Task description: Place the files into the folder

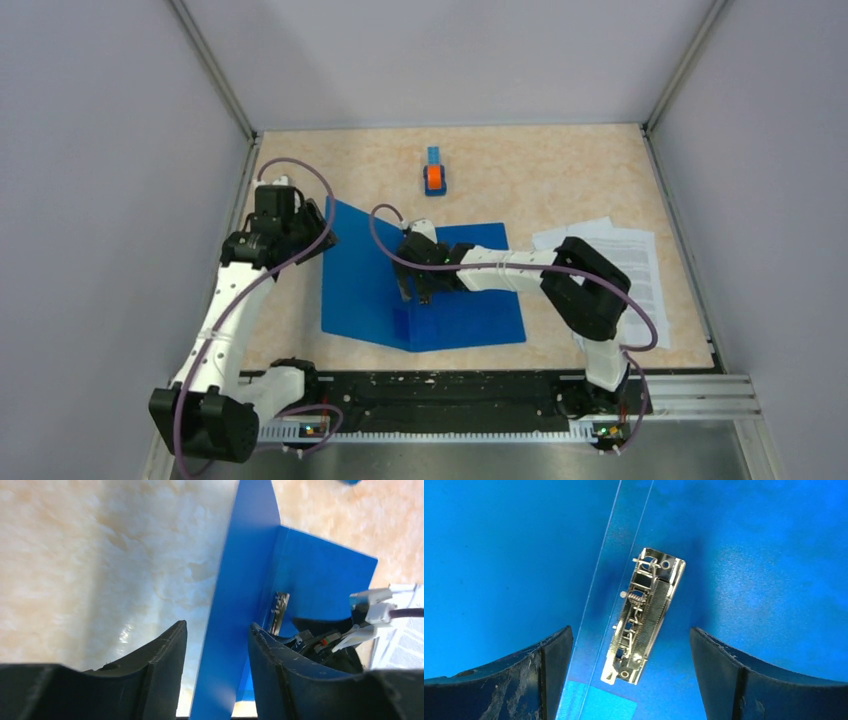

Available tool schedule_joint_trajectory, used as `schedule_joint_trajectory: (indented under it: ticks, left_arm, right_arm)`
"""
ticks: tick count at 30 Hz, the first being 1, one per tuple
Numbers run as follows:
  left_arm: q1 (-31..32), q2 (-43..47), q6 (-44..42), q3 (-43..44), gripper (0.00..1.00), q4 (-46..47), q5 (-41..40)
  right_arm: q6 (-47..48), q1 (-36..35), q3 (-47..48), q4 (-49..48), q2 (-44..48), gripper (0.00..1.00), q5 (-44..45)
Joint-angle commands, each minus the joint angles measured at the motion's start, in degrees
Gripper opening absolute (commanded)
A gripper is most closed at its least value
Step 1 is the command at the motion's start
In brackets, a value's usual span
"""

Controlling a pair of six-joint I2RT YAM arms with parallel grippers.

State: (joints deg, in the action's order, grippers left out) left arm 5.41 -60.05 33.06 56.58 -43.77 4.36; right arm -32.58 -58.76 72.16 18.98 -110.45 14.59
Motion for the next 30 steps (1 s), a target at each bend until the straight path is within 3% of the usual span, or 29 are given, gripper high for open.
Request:
schedule_joint_trajectory:
  ticks: [1, 6, 12, 17, 25, 30]
  left_arm:
    - [0.1, -0.6, -5.7, 10.8, 0.55, -5.6, -9.4]
    - [0.8, -2.9, -6.2, 21.6, 0.58, -9.4, -7.1]
    - [5.5, -4.6, -2.3, 25.8, 0.57, -8.9, -0.6]
    - [10.6, -4.8, 4.0, 21.3, 0.48, -3.8, 3.6]
    - [11.2, -1.0, 11.3, 0.7, 0.36, 7.3, -6.5]
    - [11.3, -4.8, 12.0, -5.7, 0.34, 9.7, -8.8]
  right_arm:
    - [-0.6, 0.0, 0.6, 2.0, -3.1, 0.86, 4.0]
    - [0.7, -0.1, 2.3, 4.1, -5.8, 0.88, 6.2]
    - [2.3, -0.3, 5.7, 7.9, -10.4, 0.89, 8.6]
    - [2.1, -0.2, 5.8, 8.3, -11.9, 0.91, 8.8]
    - [1.1, 2.6, -0.9, 2.3, -8.1, 0.91, 3.9]
    - [1.4, 5.7, -6.8, -4.2, -4.2, 0.9, -0.9]
